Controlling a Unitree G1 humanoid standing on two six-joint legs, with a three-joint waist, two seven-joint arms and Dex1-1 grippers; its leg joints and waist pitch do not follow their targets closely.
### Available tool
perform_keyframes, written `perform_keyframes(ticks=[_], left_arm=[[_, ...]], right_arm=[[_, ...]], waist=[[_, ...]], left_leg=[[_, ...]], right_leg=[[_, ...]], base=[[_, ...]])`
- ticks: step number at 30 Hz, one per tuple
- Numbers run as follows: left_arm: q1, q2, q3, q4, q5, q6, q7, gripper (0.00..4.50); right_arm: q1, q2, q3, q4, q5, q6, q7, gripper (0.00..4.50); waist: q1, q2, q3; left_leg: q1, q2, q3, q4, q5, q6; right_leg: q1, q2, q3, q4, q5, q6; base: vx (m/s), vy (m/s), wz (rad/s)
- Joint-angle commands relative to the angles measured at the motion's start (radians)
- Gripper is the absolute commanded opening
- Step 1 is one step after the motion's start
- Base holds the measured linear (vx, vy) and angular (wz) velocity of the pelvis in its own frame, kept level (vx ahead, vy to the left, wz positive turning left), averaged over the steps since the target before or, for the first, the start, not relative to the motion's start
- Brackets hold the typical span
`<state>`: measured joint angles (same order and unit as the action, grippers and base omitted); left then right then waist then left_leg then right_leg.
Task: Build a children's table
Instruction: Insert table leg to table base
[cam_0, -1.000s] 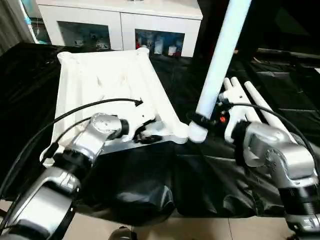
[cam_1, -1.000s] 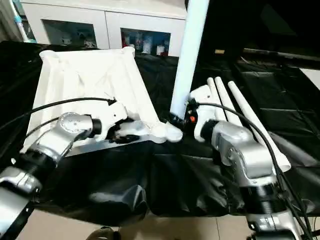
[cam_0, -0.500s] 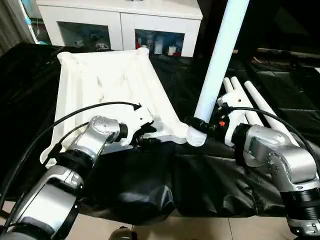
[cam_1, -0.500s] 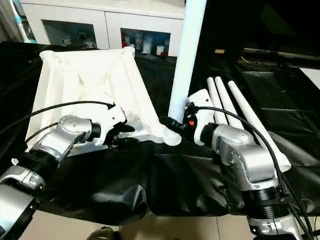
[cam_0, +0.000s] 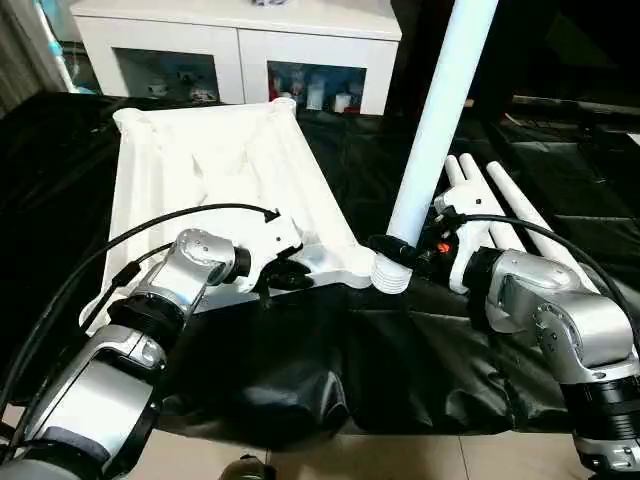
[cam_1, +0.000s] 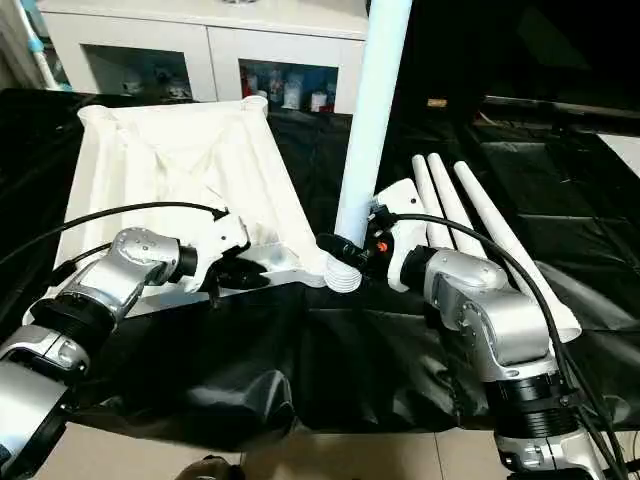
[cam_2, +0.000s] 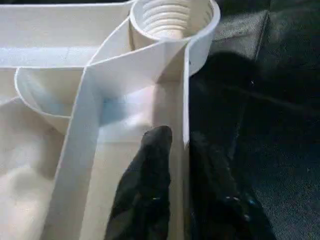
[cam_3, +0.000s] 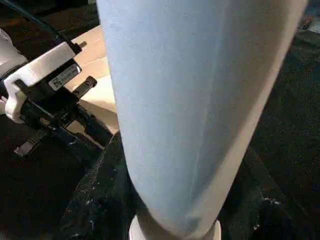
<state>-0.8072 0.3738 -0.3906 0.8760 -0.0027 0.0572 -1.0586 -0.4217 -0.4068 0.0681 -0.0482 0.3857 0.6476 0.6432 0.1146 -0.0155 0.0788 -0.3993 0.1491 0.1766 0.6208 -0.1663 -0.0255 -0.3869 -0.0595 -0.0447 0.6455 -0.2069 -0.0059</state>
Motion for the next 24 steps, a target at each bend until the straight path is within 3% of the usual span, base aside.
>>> perform_keyframes(ticks=[1,8,11,16,20,21,24], left_arm=[[-0.003,0.006,-0.013,0.017,0.027,-0.004,-0.016,0.52],[0.032,0.038,-0.043,-0.035,0.068,-0.151,-0.044,0.08],[0.085,0.056,-0.021,-0.138,0.042,-0.115,-0.077,0.08],[0.136,0.077,-0.005,-0.230,0.025,-0.072,-0.083,0.08],[0.203,0.106,-0.003,-0.356,0.012,-0.022,-0.095,0.08],[0.228,0.111,0.000,-0.409,0.010,0.009,-0.091,0.08],[0.253,0.105,0.010,-0.435,0.007,0.026,-0.072,0.08]], right_arm=[[0.004,-0.012,-0.009,-0.031,-0.007,-0.019,0.007,1.87],[-0.002,-0.006,-0.023,-0.022,-0.002,-0.022,0.000,1.87],[-0.001,0.006,-0.041,-0.015,0.016,-0.012,-0.007,1.87],[0.002,0.008,-0.049,-0.002,0.032,-0.011,0.007,1.87],[0.007,0.001,-0.040,0.011,0.037,-0.016,0.040,1.87],[0.006,0.003,-0.040,0.019,0.039,-0.017,0.046,1.87],[0.001,0.013,-0.041,0.038,0.049,-0.019,0.056,1.87]], waist=[[0.004,0.009,-0.083],[0.003,0.010,-0.086],[0.003,0.011,-0.086],[0.005,0.014,-0.082],[0.000,0.013,-0.079],[-0.001,0.007,-0.077],[-0.003,0.008,-0.073]], left_leg=[[0.037,0.088,-0.037,-0.085,-0.247,-0.031],[0.035,0.090,-0.039,-0.087,-0.238,-0.029],[0.036,0.091,-0.036,-0.086,-0.229,-0.028],[0.040,0.090,-0.036,-0.090,-0.276,-0.045],[0.038,0.090,-0.037,-0.092,-0.282,-0.047],[0.037,0.091,-0.036,-0.092,-0.277,-0.043],[0.037,0.089,-0.034,-0.092,-0.277,-0.035]], right_leg=[[0.040,-0.115,0.053,-0.078,-0.108,-0.265],[0.039,-0.115,0.053,-0.076,-0.091,-0.256],[0.036,-0.114,0.052,-0.072,-0.071,-0.265],[0.031,-0.112,0.052,-0.075,-0.127,-0.258],[0.030,-0.111,0.053,-0.076,-0.143,-0.250],[0.031,-0.112,0.054,-0.076,-0.144,-0.250],[0.026,-0.110,0.054,-0.082,-0.172,-0.244]], base=[[0.000,0.000,0.00],[0.000,0.000,0.00],[0.000,0.000,0.00],[0.000,0.000,0.00],[0.000,0.000,0.00],[0.000,0.000,0.00],[0.000,0.000,0.00]])
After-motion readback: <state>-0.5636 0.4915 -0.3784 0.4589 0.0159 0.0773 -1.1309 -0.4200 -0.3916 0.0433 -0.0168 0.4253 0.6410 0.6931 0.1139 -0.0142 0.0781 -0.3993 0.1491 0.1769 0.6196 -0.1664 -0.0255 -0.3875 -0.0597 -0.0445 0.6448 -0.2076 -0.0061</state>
